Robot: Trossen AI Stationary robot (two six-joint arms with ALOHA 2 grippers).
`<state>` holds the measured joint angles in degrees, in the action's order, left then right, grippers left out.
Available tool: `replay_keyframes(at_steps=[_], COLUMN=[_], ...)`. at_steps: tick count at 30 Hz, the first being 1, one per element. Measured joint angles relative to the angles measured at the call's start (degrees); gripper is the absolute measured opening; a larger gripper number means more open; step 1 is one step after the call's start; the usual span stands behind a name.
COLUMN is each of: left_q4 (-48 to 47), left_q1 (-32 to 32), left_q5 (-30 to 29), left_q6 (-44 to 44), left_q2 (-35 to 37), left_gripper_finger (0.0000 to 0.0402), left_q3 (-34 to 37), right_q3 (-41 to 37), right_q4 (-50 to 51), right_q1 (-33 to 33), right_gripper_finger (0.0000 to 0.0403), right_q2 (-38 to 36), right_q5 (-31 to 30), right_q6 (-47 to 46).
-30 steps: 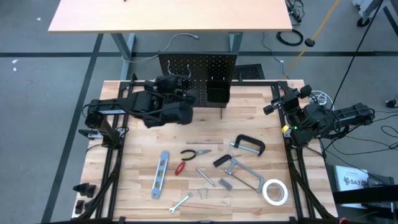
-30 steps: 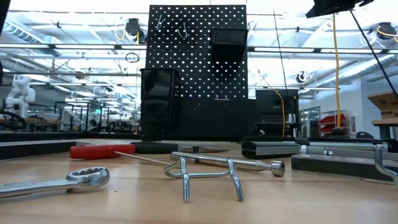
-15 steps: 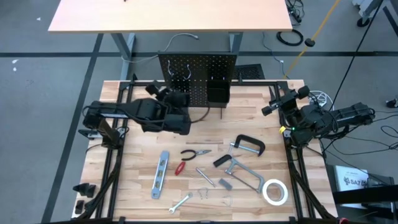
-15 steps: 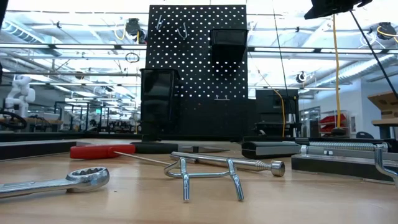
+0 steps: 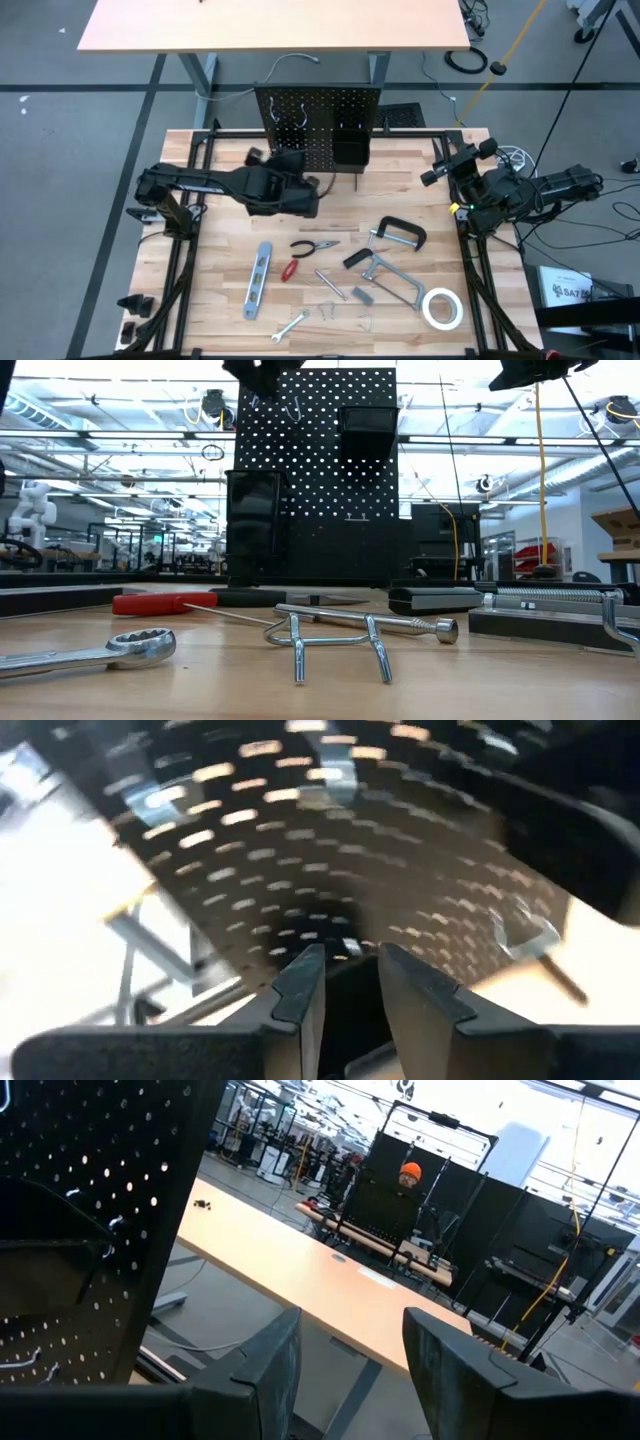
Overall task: Hang tools onto peg board
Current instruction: Remove the left silver hanger hook from the pegboard
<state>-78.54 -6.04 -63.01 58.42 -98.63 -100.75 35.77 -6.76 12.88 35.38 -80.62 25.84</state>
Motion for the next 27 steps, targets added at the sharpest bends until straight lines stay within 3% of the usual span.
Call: replay_keyframes(at_steps=[3, 5, 13, 21, 23, 27], left_q4=[-4.0, -2.9, 4.5, 7.1, 12.9, 30.6], left_q1=[-0.5, -0.7, 1.8, 2.7, 1.4, -0.8], left_q5=[-2.2, 0.2, 23.0, 16.8, 17.4, 24.2], left_q6=[14.6, 16.2, -1.9, -6.7, -8.2, -16.2], left_q2=[2.7, 4.5, 12.8, 29.9, 33.6, 38.4], left_gripper_finger=[0.0103, 0.0103, 0.0103, 0.0102, 0.0102, 0.0102], left_q3=[3.2, 6.4, 13.5, 14.5, 17.8, 29.3], right_q3=[0.0, 0.0, 0.0, 0.0, 0.0, 0.0], right_q4=[2.0, 2.3, 1.4, 1.0, 1.0, 1.2], right_q1=[0.0, 0.0, 0.0, 0.0, 0.0, 0.0], right_gripper_finger=[0.0167, 0.0167, 0.0167, 0.0167, 0.0167, 0.0167], right_q2=[0.0, 0.0, 0.0, 0.0, 0.0, 0.0], right_q5=[0.0, 0.0, 0.0, 0.0, 0.0, 0.0], right_q6=[-1.2, -1.3, -1.3, -1.2, -1.2, -1.2])
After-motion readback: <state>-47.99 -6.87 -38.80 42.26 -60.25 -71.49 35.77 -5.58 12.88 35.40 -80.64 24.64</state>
